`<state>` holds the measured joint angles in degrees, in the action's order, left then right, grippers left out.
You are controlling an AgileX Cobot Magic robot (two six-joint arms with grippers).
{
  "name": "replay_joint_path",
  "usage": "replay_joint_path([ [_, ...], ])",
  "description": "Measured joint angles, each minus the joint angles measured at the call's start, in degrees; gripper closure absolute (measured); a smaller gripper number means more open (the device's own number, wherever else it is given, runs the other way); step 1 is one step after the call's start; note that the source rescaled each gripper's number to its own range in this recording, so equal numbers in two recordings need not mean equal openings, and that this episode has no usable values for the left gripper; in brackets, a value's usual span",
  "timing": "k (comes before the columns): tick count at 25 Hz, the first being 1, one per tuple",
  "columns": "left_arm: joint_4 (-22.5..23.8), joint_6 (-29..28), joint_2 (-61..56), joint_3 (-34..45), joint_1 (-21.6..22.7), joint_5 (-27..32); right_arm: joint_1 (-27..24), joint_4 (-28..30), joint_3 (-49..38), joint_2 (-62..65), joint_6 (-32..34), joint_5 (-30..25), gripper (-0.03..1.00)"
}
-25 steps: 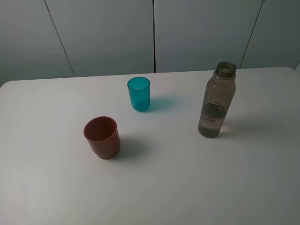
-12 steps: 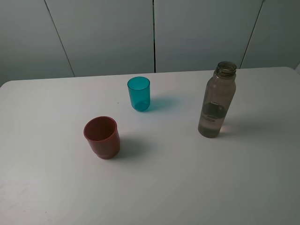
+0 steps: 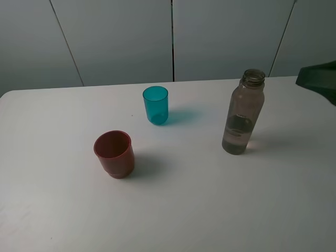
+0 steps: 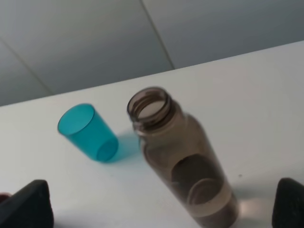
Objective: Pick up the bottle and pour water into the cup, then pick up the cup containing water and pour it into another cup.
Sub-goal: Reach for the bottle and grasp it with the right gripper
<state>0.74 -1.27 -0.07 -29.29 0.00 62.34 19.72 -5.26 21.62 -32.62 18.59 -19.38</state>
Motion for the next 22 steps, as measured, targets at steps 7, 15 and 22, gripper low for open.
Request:
replay_joint_path([
  [7, 0.0, 0.0, 0.0, 0.0, 0.0, 0.0, 10.2, 3.1, -15.6, -1.8, 0.9, 24.8, -0.03],
  [15, 0.0, 0.0, 0.0, 0.0, 0.0, 0.0, 10.5, 3.0, -17.0, -12.4, -10.6, 33.9, -0.03],
  [22, 0.0, 0.0, 0.0, 0.0, 0.0, 0.0, 10.5, 2.7, -17.0, -34.0, -13.0, 58.0, -0.03],
])
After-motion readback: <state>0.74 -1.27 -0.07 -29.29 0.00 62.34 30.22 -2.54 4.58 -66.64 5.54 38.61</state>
